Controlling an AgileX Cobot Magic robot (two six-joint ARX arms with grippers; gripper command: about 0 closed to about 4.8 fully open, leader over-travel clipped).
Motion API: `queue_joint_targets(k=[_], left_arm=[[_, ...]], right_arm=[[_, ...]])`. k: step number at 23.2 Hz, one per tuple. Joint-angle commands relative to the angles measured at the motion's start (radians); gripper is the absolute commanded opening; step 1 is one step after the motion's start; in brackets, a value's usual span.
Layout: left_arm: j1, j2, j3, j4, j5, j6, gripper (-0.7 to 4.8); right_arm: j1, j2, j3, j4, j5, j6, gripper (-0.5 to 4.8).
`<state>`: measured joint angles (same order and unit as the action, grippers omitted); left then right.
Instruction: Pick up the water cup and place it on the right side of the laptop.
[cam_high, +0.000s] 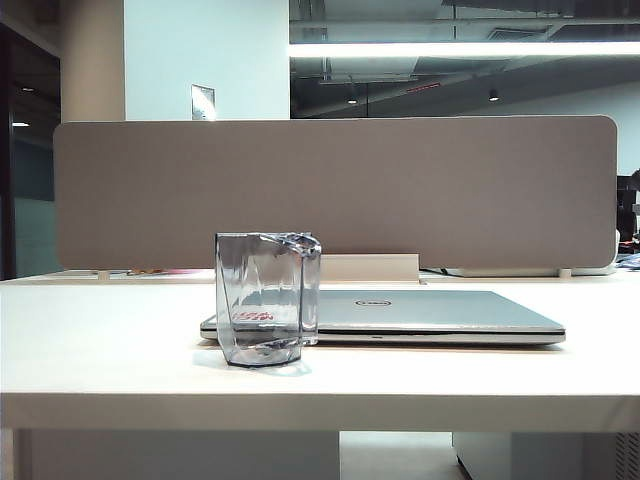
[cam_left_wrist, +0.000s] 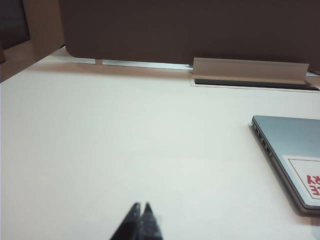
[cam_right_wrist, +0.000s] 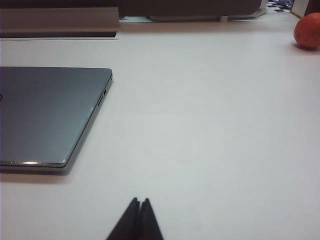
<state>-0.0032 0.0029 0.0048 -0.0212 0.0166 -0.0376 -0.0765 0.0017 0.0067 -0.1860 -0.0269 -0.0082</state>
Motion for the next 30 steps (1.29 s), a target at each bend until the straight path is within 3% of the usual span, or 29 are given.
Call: queue_joint_targets(k=[1,16,24,30], left_arm=[[-0.002,0.001,0.003,0.007,-0.001,0.004,-0.06],[-0.002,0.001,0.003,0.008,0.007,0.003,-0.05],[-0.002,0.001,0.003,0.007,0.01,-0.001,-0.05],[-0.002,0.001,0.003,0.008,0.01,-0.001,-0.06]], right_arm=[[0.0,-0.002,-0.006,0.006,0.006,-0.003,-0.01],[0.001,-0.002,-0.006,0.01,-0.012,0.021,-0.01],[0.001,-0.002,-0.006,0.034,-0.183,0.31,-0.01],[0.001,-0.002,0.013,0.075,-0.249,0.319,-0.01]])
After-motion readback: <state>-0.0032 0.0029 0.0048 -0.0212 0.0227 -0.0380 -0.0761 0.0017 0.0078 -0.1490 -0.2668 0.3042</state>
